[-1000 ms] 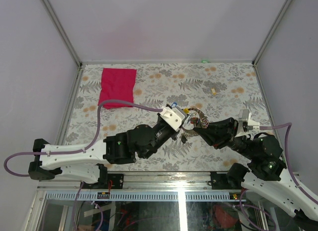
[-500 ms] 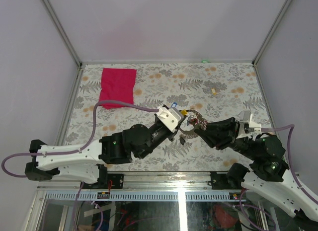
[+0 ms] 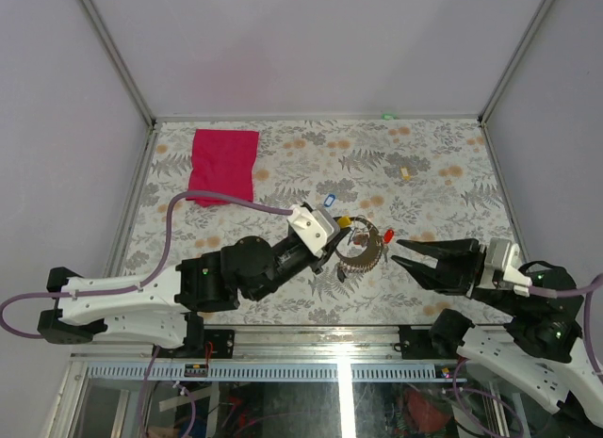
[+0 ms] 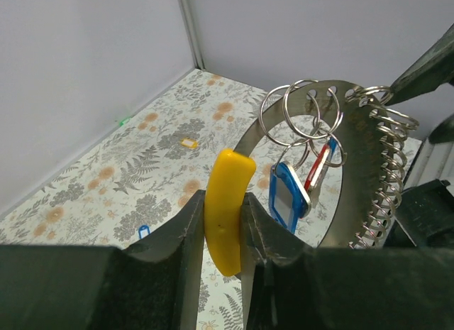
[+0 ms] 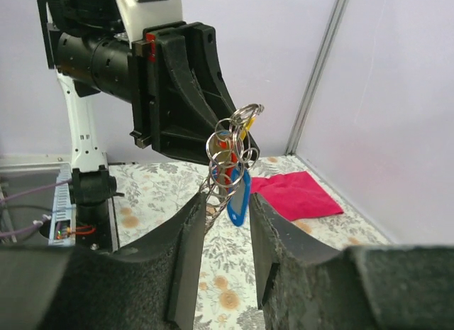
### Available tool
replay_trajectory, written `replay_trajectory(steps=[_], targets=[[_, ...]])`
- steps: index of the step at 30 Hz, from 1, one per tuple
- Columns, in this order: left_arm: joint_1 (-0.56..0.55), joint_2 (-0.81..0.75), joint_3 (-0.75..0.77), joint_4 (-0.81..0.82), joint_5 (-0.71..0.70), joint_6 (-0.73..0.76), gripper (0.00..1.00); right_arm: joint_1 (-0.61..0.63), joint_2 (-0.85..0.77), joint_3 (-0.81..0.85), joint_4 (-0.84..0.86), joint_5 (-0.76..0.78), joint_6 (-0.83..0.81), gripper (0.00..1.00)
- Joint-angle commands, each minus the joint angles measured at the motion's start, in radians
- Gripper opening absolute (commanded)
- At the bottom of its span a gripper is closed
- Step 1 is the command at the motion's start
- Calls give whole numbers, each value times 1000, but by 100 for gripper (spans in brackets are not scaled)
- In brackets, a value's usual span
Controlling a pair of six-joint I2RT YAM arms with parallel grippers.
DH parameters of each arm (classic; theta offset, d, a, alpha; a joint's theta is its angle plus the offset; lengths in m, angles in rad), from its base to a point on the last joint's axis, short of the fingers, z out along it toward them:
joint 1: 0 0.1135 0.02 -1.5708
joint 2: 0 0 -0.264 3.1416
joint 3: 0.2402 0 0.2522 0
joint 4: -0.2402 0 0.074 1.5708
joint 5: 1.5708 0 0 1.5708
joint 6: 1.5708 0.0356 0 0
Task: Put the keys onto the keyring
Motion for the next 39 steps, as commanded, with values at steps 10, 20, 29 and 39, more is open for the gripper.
replay_trajectory(steps=[10,20,29,39], targets=[[-5,-22,-1,0,131,-52,0,0,43,123,-129,-181,-327,26],[-5,-32,-14,12,155,-80,0,-2,61,144,-145,-223,-347,22],[-6,-24,-7,-4,22,-118,0,-1,46,125,-53,-161,-372,29],[-4,4,28,-39,-109,-131,0,-1,78,75,-8,-35,-484,22]])
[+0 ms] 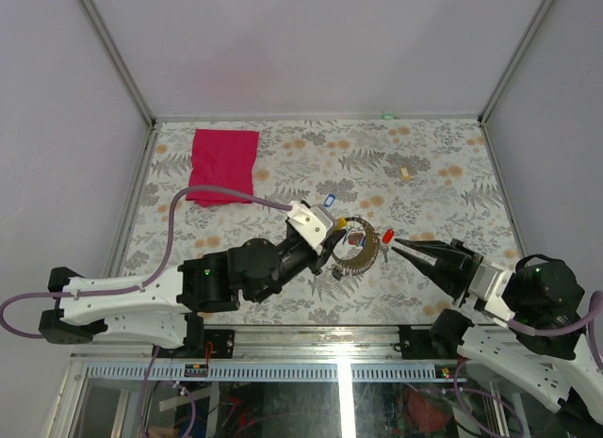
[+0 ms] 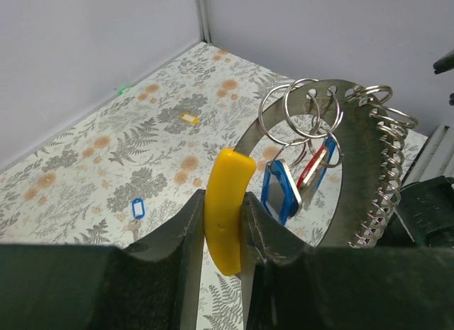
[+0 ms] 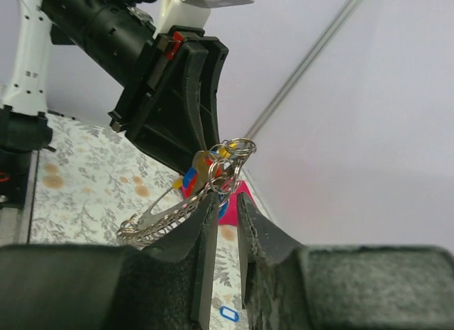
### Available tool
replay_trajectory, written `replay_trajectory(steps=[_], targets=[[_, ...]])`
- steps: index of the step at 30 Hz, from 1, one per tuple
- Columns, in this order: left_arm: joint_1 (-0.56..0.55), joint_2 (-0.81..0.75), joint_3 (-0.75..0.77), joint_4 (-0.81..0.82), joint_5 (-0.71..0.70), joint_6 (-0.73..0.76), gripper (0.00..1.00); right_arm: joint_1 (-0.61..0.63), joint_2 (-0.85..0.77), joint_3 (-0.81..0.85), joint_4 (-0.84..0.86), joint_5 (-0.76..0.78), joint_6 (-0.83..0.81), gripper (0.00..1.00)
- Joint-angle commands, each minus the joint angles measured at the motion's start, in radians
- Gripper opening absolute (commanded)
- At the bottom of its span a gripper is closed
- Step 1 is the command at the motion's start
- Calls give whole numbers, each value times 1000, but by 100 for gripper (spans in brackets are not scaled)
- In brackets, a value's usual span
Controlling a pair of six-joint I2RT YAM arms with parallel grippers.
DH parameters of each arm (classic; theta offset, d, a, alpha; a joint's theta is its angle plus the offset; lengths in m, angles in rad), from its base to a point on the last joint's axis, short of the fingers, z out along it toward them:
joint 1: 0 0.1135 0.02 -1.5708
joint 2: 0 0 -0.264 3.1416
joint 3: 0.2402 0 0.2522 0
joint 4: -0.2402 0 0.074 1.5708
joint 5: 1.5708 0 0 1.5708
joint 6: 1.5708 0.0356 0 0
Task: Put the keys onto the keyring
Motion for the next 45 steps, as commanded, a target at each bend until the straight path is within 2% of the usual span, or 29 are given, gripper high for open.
replay_trajectory(steps=[1,18,31,36,45], targets=[[-4,13,45,15,-75,-23,0,-1,31,-10,72,62,-72,22],[-4,14,46,0,-92,-28,0,0,82,-52,113,-32,-19,35],[-4,12,45,-3,-93,-30,0,0,101,-70,160,-8,-3,27],[-5,9,43,-3,-94,-30,0,-1,99,-71,159,11,-2,18],[-4,5,41,-5,-96,-26,0,-1,70,-78,154,45,4,9]])
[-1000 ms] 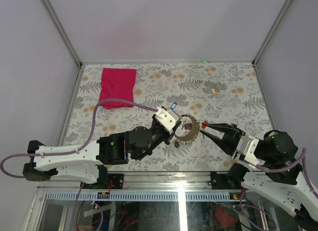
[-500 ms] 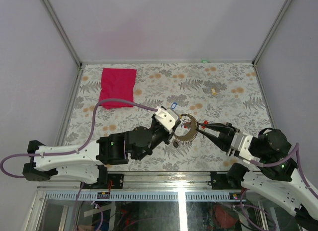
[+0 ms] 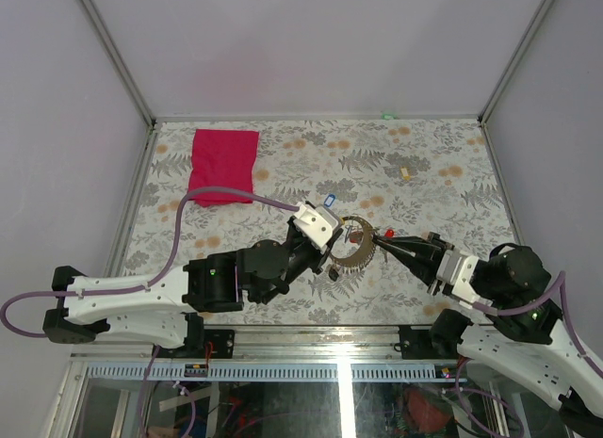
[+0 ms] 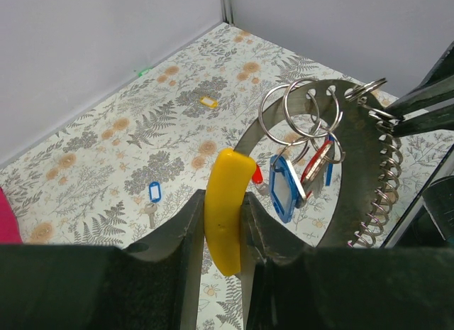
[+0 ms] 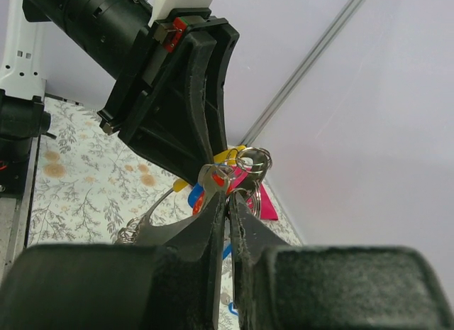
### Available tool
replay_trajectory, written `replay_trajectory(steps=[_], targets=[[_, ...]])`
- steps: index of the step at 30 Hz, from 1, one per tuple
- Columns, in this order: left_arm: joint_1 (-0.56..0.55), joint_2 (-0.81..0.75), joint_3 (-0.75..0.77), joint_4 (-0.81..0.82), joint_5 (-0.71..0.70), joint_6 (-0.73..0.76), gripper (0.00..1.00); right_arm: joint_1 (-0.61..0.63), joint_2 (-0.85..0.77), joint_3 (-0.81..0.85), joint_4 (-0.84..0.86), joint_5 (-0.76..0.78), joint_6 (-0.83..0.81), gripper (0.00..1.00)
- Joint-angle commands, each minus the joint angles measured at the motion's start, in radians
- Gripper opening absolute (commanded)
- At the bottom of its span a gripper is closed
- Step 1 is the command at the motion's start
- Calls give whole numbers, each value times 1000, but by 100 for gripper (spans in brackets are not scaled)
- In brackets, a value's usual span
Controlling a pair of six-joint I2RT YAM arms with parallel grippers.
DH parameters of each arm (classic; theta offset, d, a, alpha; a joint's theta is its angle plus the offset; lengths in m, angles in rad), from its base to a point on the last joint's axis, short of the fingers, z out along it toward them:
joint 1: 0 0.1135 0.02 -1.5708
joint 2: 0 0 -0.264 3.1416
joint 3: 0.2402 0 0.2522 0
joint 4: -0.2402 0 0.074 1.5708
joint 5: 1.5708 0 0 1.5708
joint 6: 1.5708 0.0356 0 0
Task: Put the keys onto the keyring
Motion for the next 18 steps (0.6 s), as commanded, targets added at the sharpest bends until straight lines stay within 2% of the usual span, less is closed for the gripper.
replay_trajectory(steps=[1,18], targets=[[-5,-24,36,45,-16,-19,0,-1,-21,1,55,46,19,9],[-3,-27,35,44,-8,-15,0,-1,-33,-12,50,83,25,12]])
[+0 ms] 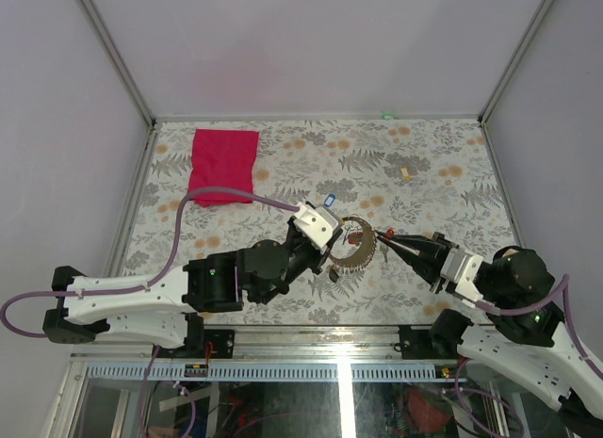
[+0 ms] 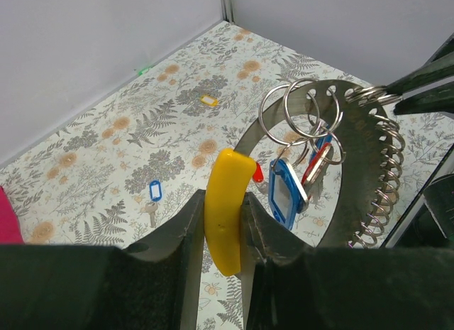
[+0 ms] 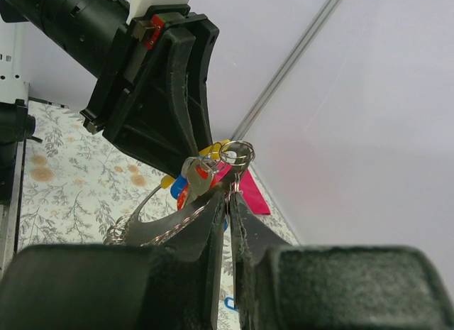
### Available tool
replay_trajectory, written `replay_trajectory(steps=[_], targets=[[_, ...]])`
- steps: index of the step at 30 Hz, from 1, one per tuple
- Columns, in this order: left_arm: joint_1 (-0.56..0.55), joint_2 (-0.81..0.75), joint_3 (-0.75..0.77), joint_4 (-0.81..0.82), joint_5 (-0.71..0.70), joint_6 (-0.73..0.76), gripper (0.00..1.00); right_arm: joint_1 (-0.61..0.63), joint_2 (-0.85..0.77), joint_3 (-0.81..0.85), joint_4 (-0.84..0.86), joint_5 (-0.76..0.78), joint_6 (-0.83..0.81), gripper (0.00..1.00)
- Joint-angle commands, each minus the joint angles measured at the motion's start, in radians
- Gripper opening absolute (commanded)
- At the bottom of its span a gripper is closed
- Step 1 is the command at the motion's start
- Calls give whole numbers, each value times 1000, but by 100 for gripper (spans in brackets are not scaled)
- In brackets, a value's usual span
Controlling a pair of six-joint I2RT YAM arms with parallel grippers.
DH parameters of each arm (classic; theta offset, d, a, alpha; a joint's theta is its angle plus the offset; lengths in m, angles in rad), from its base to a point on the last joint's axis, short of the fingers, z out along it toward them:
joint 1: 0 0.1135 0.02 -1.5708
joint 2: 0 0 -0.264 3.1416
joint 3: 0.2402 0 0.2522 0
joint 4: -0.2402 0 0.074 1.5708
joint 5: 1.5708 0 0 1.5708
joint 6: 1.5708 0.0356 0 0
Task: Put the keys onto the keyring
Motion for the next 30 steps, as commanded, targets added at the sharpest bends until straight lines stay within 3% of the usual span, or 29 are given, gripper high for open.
replay_trajectory(steps=[1,10,30], targets=[[-5,-27,35,50,-10,-15,0,-1,-5,-7,48,31,12,13],[-5,-27,37,50,-11,-12,0,-2,-18,-26,40,45,2,19],[-5,-37,30,48,-8,-18,0,0,-17,-49,64,62,3,23]])
